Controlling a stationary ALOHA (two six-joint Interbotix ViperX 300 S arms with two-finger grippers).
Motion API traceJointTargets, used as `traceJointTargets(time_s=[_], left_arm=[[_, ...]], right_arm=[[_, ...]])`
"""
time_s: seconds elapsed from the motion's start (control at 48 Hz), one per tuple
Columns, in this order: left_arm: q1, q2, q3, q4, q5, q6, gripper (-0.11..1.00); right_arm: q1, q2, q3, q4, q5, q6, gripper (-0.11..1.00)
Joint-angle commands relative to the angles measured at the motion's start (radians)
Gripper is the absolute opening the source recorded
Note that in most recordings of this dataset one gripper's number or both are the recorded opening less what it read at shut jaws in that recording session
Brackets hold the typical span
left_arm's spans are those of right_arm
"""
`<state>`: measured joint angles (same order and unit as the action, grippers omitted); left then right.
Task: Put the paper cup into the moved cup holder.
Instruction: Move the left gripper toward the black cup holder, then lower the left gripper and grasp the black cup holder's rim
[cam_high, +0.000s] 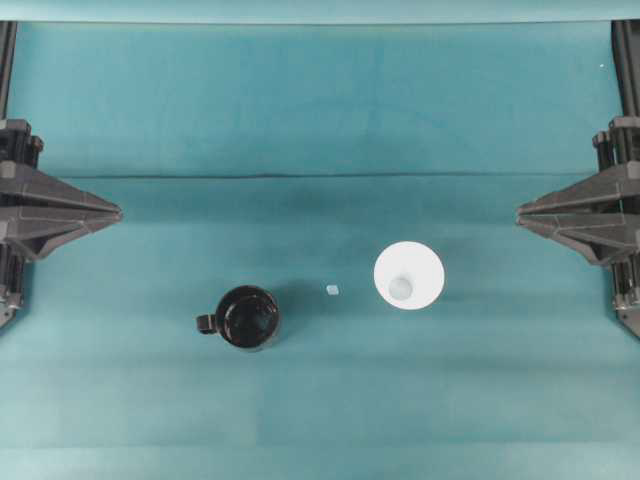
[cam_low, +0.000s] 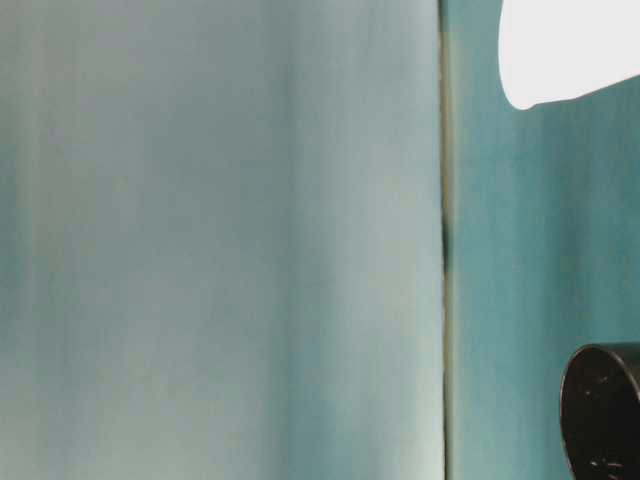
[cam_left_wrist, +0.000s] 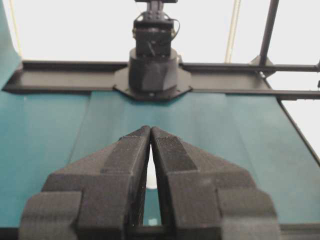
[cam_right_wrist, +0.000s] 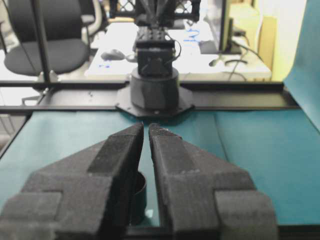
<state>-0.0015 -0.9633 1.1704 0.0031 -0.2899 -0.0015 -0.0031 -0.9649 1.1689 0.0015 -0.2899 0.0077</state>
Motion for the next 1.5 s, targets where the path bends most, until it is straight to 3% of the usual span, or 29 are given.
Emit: traceJointTargets(time_s=[0.0,0.063,0.125,0.313,0.5,0.792,1.48], left_arm=[[-0.008,0.020,-0.014,0.009,0.025,-0.017,0.13],[-0.008,0.023,-0.020,0.009,0.052,-0.023,0.08],[-0.009,0.023,-0.023,0.009,0.066,-0.026,0.01],[-0.011,0.023,-0.028,0.009,0.112,-0.032,0.00],[-0.037,0.086,-0.031,0.009,0.218,-0.071,0.00],[-0.086,0.305,-0.055,0.009,0.322,-0.135,0.00],[-0.141,0.503,-0.103,0.009,0.387,-0.179,0.00]], right_arm=[[0.009,0.014,-0.011,0.005,-0.002,0.008,0.16],[0.011,0.018,-0.017,0.014,0.034,0.011,0.16],[0.011,0.020,-0.023,0.017,0.091,0.021,0.07],[0.012,0.018,-0.040,0.017,0.218,0.040,-0.04],[0.012,0.020,-0.040,0.017,0.233,0.043,-0.04],[0.011,0.020,-0.040,0.017,0.255,0.046,-0.04],[0.008,0.020,-0.040,0.020,0.284,0.048,-0.04]])
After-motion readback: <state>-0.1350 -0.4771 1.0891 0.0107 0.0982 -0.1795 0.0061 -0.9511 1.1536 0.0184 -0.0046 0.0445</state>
